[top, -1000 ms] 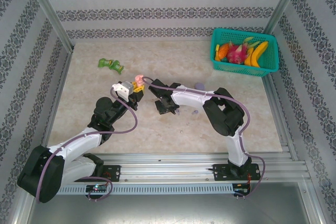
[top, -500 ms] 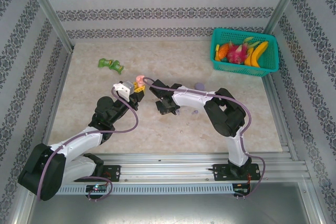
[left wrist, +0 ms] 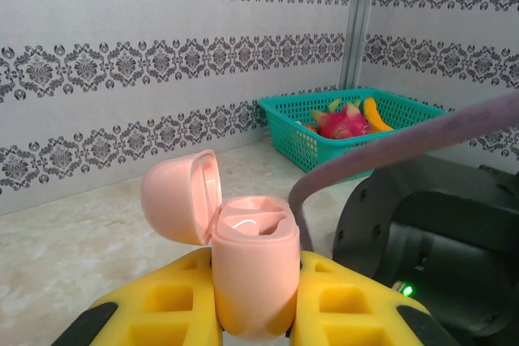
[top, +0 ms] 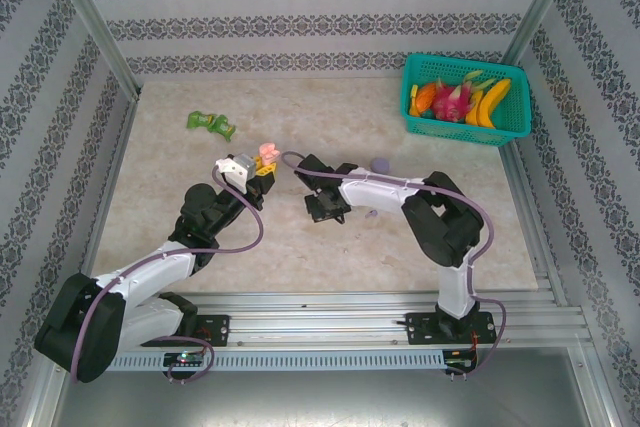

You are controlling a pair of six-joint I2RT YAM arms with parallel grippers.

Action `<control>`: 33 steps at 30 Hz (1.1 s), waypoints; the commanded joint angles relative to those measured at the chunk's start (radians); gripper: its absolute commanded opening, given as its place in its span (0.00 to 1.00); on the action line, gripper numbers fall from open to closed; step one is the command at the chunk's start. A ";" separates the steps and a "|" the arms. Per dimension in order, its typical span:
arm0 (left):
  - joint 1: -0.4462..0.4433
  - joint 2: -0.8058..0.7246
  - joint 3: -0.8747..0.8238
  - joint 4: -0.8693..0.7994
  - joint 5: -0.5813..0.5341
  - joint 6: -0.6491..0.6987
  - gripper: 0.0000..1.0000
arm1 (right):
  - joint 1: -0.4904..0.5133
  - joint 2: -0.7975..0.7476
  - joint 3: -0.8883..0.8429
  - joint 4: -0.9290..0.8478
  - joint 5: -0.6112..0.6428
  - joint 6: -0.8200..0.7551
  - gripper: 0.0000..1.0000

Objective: Insert the wireless bluetooth earbuds into the charging case

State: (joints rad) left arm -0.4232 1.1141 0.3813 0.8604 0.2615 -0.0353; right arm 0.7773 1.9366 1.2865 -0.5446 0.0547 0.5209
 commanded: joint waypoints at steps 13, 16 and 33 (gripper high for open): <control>0.011 -0.026 0.049 0.003 0.093 0.006 0.00 | -0.099 -0.421 -0.111 0.157 -0.082 0.102 0.19; 0.011 -0.022 0.060 0.002 0.136 0.000 0.00 | -0.126 -0.507 -0.115 0.180 -0.114 0.111 0.19; 0.003 0.103 0.225 -0.014 0.443 -0.046 0.00 | -0.181 -0.688 -0.106 0.553 -0.464 0.185 0.20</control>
State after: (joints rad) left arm -0.4232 1.2045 0.5587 0.8322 0.6132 -0.0616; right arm 0.5980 1.2579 1.1709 -0.1181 -0.3065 0.6685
